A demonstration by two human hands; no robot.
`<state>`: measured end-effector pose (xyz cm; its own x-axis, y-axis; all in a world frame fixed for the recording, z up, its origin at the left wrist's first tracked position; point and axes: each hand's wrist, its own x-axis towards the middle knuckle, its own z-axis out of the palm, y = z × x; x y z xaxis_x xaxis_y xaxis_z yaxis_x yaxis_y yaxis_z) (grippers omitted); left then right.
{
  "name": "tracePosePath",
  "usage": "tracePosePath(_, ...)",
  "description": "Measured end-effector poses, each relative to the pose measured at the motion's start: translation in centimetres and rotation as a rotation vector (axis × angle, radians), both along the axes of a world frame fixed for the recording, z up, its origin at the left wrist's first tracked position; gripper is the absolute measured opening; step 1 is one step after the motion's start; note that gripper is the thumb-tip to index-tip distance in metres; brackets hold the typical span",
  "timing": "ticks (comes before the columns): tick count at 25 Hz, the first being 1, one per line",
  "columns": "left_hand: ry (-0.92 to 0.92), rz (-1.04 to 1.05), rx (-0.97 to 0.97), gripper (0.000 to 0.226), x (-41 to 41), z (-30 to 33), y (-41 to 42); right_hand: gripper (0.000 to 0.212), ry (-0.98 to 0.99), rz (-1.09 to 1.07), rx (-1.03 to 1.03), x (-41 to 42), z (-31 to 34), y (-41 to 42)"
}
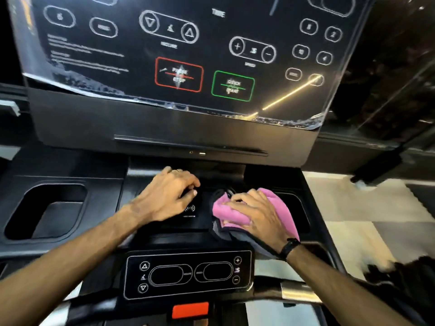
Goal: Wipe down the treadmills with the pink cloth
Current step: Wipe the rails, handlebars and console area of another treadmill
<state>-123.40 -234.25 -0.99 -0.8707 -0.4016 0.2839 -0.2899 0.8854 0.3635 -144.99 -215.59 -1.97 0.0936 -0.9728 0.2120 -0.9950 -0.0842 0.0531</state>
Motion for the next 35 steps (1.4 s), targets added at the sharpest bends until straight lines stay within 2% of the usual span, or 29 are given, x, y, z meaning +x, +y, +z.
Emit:
tracePosePath(3,-0.064,-0.103,-0.031,0.048,-2.2,0.8,0.0,0.043,-0.024,-0.291,-0.061,-1.3,0.4,1.3)
tracePosePath(4,-0.061,-0.110,-0.042,0.049,-3.0,1.0,0.2,0.042,-0.027,-0.323,-0.060,-1.1,0.1,1.5)
tracePosePath(7,-0.054,-0.175,-0.034,0.056,-5.9,1.0,1.9,0.033,-0.047,-0.197,-0.119,-0.2,-1.1,4.0)
tracePosePath(9,-0.093,-0.249,-0.038,0.063,-7.9,0.9,2.8,0.025,-0.098,-0.331,-0.208,-2.2,-1.1,6.3)
tracePosePath(11,-0.112,-0.285,-0.029,0.064,-9.9,0.7,3.3,0.020,-0.063,-0.538,-0.173,-4.0,-0.8,8.2)
tracePosePath(14,-0.131,-0.324,-0.015,0.067,-12.9,0.5,4.3,0.024,-0.015,-0.468,-0.117,-4.1,-1.3,10.1)
tracePosePath(15,-0.127,-0.340,-0.024,0.067,-13.7,0.4,4.7,0.026,0.027,-0.512,-0.083,-4.8,-1.0,10.8)
tracePosePath(17,-0.099,-0.360,-0.049,0.067,-15.0,0.0,5.7,0.026,0.063,-0.776,-0.068,-7.9,-0.6,12.6)
tracePosePath(19,-0.073,-0.363,-0.066,0.066,-15.7,-0.5,6.5,0.027,-0.009,-1.028,-0.061,-9.4,-0.3,13.3)
tracePosePath(20,-0.068,-0.364,-0.063,0.065,-16.1,-0.6,6.7,0.027,-0.010,-1.023,-0.060,-9.3,-0.6,13.1)
tracePosePath(23,-0.045,-0.340,-0.072,0.064,-17.1,-0.8,6.8,0.030,0.015,-0.753,-0.038,-7.8,-1.4,12.7)
tracePosePath(24,-0.046,-0.335,-0.077,0.064,-17.4,-0.8,6.7,0.030,-0.040,-0.759,-0.038,-9.0,-1.2,13.0)
tracePosePath(26,-0.051,-0.308,-0.074,0.063,-17.6,-0.9,6.6,0.026,-0.195,-0.968,-0.070,-11.7,-0.8,13.1)
tracePosePath(27,-0.053,-0.292,-0.076,0.063,-17.5,-1.1,6.7,0.025,-0.209,-1.057,-0.068,-12.0,-0.9,12.8)
tracePosePath(29,-0.065,-0.275,-0.095,0.064,-17.5,-1.7,7.2,0.033,-0.124,-0.975,-0.098,-11.1,-1.9,11.7)
tracePosePath(31,-0.083,-0.263,-0.106,0.064,-17.4,-2.1,7.4,0.050,-0.162,-0.865,-0.106,-10.7,-2.2,11.4)
tracePosePath(35,-0.117,-0.274,-0.133,0.065,-18.1,-2.8,7.7,0.016,-0.405,-1.114,-0.133,-15.9,-3.6,10.9)
